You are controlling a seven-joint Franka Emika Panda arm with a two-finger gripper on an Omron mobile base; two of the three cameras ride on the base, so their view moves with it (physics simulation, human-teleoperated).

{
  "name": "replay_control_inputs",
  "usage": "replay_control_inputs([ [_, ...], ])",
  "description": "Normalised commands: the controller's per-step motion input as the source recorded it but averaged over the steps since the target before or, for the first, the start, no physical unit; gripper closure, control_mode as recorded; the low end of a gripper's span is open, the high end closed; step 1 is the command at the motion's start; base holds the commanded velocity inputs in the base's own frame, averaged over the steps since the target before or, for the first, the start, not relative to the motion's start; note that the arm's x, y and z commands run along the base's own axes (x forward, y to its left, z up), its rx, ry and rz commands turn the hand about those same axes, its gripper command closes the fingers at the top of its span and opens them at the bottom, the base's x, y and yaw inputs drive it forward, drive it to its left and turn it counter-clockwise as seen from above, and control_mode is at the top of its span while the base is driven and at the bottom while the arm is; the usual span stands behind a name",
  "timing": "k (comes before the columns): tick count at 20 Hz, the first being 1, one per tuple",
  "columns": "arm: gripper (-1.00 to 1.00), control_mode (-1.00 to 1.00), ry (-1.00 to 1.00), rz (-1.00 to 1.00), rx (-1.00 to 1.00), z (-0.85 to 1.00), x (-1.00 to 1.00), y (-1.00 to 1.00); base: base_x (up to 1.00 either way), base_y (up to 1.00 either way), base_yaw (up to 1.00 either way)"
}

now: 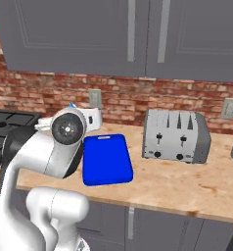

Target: Take out the milk from the fridge and place it on the tray on the counter. Then take the sugar cube near the tray and place it in the tray.

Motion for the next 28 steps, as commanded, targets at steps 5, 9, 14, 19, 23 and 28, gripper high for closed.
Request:
replay_control_inputs([
  [5,1.0,-1.0,-0.15,0.24,0.1,-0.44,0.31,-0.11,0.0,0.0,0.0],
  [9,1.0,-1.0,-0.05,0.12,0.04,-0.27,0.29,-0.14,0.0,0.0,0.0],
  [14,1.0,-1.0,0.1,0.2,0.07,-0.09,0.17,-0.16,0.0,0.0,0.0],
  [19,1.0,-1.0,0.06,0.18,0.06,-0.31,0.2,-0.27,0.0,0.0,0.0],
  [23,1.0,-1.0,0.01,0.14,0.0,-0.38,0.17,-0.37,0.0,0.0,0.0],
  [28,1.0,-1.0,0.0,0.13,0.0,-0.51,0.09,-0.1,0.0,0.0,0.0],
])
